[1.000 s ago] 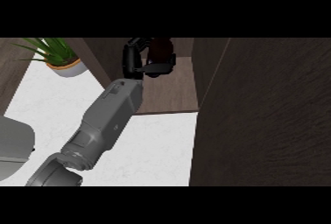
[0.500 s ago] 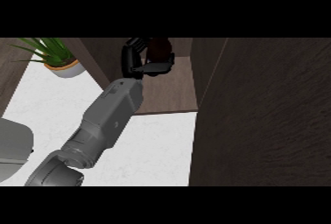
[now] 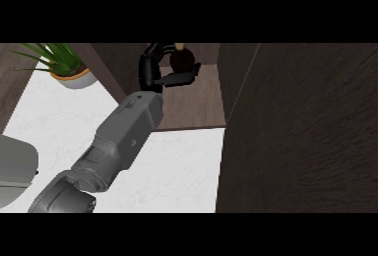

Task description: Pick up the wine, place it into the cabinet and close the cabinet

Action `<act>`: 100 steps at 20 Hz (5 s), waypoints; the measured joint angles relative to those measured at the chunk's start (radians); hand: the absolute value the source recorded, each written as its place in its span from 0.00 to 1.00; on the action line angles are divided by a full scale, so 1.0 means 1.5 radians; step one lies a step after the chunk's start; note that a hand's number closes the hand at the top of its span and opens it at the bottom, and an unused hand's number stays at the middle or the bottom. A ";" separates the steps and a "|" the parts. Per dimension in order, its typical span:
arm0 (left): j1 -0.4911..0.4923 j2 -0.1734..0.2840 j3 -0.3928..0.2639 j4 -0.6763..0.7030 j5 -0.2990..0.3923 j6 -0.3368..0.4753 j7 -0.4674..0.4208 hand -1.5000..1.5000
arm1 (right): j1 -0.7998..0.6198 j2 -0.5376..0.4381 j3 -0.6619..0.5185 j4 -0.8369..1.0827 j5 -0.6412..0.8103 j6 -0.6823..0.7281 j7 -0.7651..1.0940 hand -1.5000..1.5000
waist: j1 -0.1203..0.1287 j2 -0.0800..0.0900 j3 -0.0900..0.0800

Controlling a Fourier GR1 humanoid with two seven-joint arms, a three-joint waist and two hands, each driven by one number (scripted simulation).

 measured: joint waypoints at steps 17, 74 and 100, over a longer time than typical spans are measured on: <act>0.012 0.004 -0.012 0.037 -0.041 0.053 -0.009 0.00 | -0.013 0.006 0.017 0.007 0.001 -0.003 -0.004 0.00 | -0.011 0.007 0.000; 0.332 -0.001 -0.389 -0.405 0.184 0.079 -0.009 0.00 | 0.010 -0.006 0.030 -0.005 0.010 -0.039 0.009 0.00 | 0.029 -0.015 -0.002; 0.755 0.159 -0.570 -1.088 0.000 0.251 0.138 0.00 | 0.035 -0.015 0.040 -0.016 0.020 -0.022 0.012 1.00 | 0.043 -0.012 -0.002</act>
